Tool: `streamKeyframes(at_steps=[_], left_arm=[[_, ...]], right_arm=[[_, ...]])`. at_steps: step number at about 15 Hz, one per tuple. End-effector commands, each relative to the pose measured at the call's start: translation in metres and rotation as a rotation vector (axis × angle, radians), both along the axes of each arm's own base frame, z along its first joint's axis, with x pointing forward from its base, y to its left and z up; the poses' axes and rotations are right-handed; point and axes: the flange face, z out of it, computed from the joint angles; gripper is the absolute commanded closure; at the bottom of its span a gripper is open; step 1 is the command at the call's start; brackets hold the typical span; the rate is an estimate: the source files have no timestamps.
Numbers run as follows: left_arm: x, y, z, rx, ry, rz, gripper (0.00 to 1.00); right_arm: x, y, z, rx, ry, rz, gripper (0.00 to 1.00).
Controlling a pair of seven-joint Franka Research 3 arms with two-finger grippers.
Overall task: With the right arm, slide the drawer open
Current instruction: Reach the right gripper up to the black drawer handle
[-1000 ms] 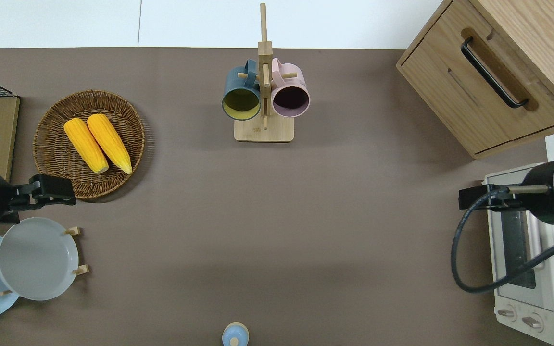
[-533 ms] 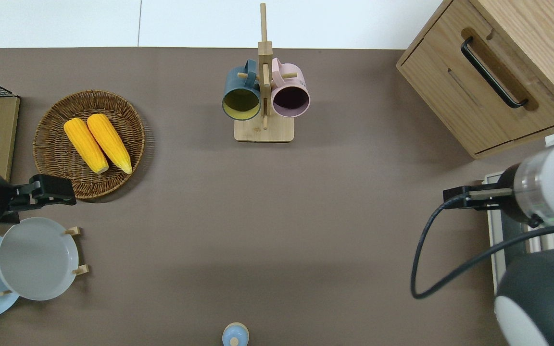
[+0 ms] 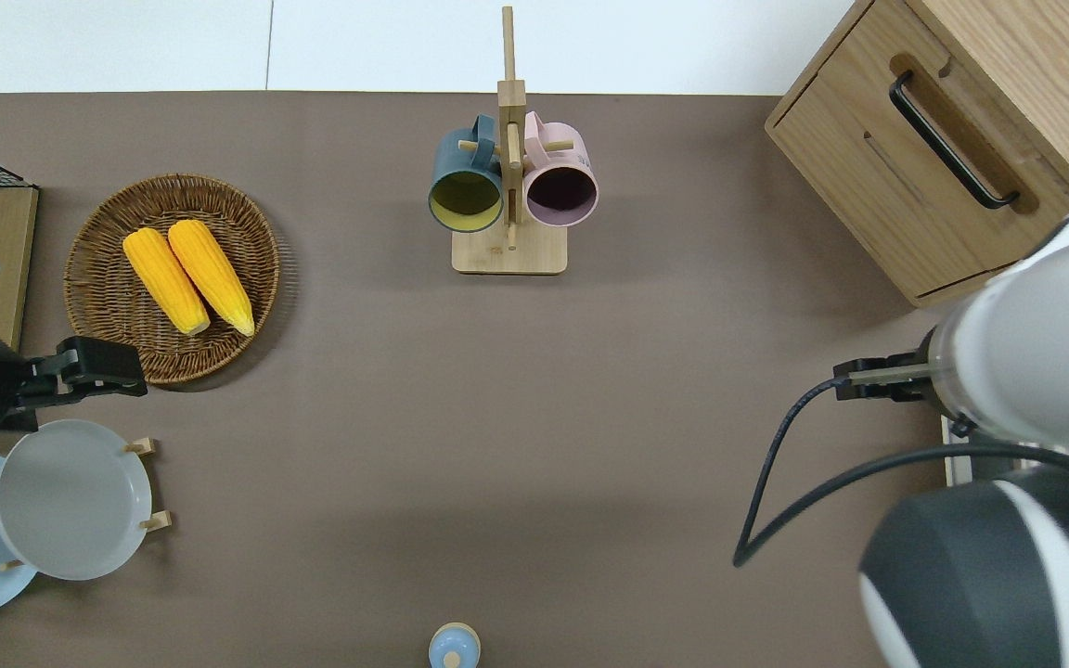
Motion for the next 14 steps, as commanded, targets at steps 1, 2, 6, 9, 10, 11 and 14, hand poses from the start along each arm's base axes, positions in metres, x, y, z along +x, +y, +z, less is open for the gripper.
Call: streamKeyframes(at_steps=[1,2,6,9,10,11,14], left_arm=[[-0.004,0.002,0.005,-0.001,0.003,-0.004,0.01],[-0.004,0.002,0.005,-0.001,0.003,-0.004,0.01],[-0.004,0.002,0.005,-0.001,0.003,-0.004,0.01],[-0.004,0.002,0.004,-0.001,0.005,-0.002,0.01],[-0.004,0.002,0.005,-0.001,0.003,-0.004,0.01],[-0.004,0.002,0.005,-0.001,0.003,-0.004,0.01],[-0.004,0.002,0.005,-0.001,0.003,-0.004,0.01]], right_arm=[[0.001,0.018,-0.033,-0.199,-0.027,0.053,0.015],[0.003,0.019,-0.04,-0.249,-0.034,0.074,0.015],[0.003,0.031,-0.099,-0.511,-0.067,0.214,0.017],[0.013,0.027,-0.13,-0.674,-0.072,0.289,0.019],[0.016,0.027,-0.138,-0.718,-0.094,0.303,0.019],[0.018,0.027,-0.144,-0.74,-0.113,0.311,0.019],[0.03,0.022,-0.151,-0.801,-0.145,0.351,0.025]])
